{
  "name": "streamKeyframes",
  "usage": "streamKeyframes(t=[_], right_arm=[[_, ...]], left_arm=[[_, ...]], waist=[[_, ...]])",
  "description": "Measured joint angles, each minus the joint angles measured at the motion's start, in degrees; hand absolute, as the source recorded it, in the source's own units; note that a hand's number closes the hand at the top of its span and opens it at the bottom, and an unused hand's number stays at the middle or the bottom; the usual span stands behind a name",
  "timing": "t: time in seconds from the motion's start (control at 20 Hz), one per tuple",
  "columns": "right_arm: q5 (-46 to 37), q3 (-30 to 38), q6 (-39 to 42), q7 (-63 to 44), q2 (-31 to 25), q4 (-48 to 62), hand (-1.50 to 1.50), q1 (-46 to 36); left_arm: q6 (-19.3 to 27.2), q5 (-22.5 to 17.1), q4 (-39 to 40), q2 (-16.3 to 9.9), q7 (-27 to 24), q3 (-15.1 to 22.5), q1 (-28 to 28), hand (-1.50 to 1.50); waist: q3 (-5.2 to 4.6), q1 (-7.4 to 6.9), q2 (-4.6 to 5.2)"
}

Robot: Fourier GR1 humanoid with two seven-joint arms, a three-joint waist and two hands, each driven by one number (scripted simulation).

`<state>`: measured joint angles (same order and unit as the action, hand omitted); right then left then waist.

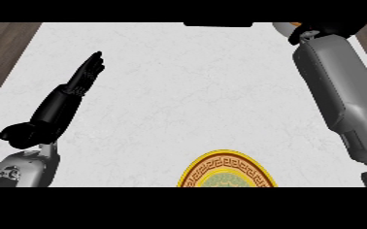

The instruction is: Pick the tomato from the plate and place it in the plate

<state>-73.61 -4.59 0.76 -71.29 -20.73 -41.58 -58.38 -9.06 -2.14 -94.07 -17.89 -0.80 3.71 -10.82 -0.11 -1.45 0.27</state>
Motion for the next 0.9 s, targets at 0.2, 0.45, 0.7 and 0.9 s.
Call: streamKeyframes(t=[0.2,0.45,0.7,0.9], right_arm=[[-4.01,3.35,-1.9,0.03,-0.75,0.9,1.5,0.39],[-7.02,7.27,-5.15,1.24,-2.22,0.08,1.5,3.37],[-9.18,11.51,-9.22,3.26,-4.85,-2.29,1.5,7.3],[-10.8,15.03,-13.26,5.14,-7.47,-2.96,1.5,11.89]], left_arm=[[0.26,0.28,-0.34,0.47,0.23,0.25,0.51,0.0],[0.12,0.26,-0.45,0.09,0.11,-0.6,0.74,0.0],[0.6,1.0,-0.07,0.53,-0.63,-0.73,0.82,0.0],[0.15,0.68,-0.14,0.32,-0.43,-1.27,0.83,0.0]], waist=[[0.06,0.35,-0.02],[0.12,0.92,-0.06],[0.14,1.48,-0.15],[0.16,1.5,-0.11]])
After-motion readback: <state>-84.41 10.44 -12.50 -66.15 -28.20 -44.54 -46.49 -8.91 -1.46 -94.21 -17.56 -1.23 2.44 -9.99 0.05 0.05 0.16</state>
